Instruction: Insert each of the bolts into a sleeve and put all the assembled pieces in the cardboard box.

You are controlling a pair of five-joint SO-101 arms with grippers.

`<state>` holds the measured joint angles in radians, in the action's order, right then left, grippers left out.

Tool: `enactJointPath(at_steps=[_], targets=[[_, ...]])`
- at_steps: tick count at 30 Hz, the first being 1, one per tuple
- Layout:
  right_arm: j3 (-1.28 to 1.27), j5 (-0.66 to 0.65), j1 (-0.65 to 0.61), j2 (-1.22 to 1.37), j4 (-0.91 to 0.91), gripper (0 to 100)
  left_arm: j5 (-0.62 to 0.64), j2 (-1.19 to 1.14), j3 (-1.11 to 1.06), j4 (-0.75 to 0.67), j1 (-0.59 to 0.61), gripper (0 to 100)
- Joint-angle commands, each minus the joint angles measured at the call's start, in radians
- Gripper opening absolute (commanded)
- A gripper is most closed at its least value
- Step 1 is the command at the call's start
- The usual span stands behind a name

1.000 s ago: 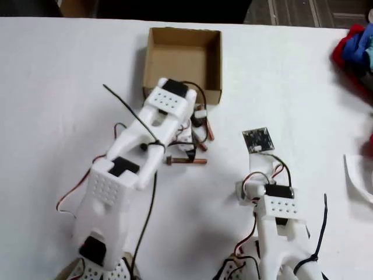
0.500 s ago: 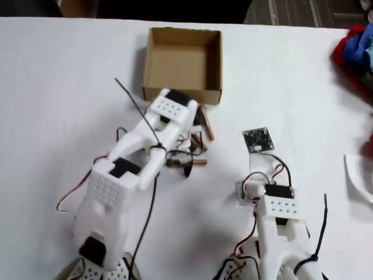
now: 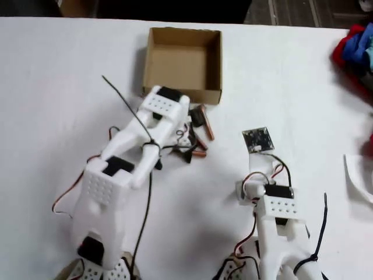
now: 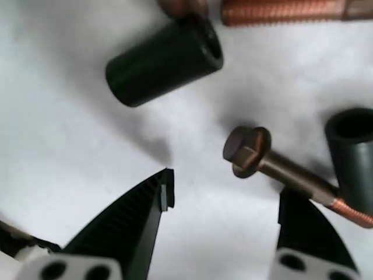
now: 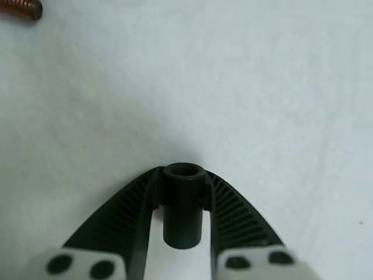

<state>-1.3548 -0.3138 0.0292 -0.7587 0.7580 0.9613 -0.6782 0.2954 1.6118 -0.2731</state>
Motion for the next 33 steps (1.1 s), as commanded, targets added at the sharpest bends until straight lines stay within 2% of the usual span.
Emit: enactJointPath(at_steps=[1, 5, 18, 23, 33], targets=[[0.005, 0.005, -0.004, -0.024, -0.012, 2.1, 0.126, 0.008, 0.071, -0.083, 0.080, 31], [0.003, 0.005, -0.004, -0.024, -0.012, 2.1, 0.187, 0.008, 0.142, -0.078, 0.057, 31], [0.003, 0.005, -0.004, -0.024, -0.013, 2.1, 0.190, 0.020, 0.168, -0.075, 0.034, 31], [0.003, 0.005, -0.004, -0.024, -0.013, 2.1, 0.189, 0.018, 0.259, -0.029, 0.032, 31], [0.003, 0.005, -0.004, -0.024, -0.013, 2.1, 0.189, -0.038, 0.298, -0.015, -0.037, 31]])
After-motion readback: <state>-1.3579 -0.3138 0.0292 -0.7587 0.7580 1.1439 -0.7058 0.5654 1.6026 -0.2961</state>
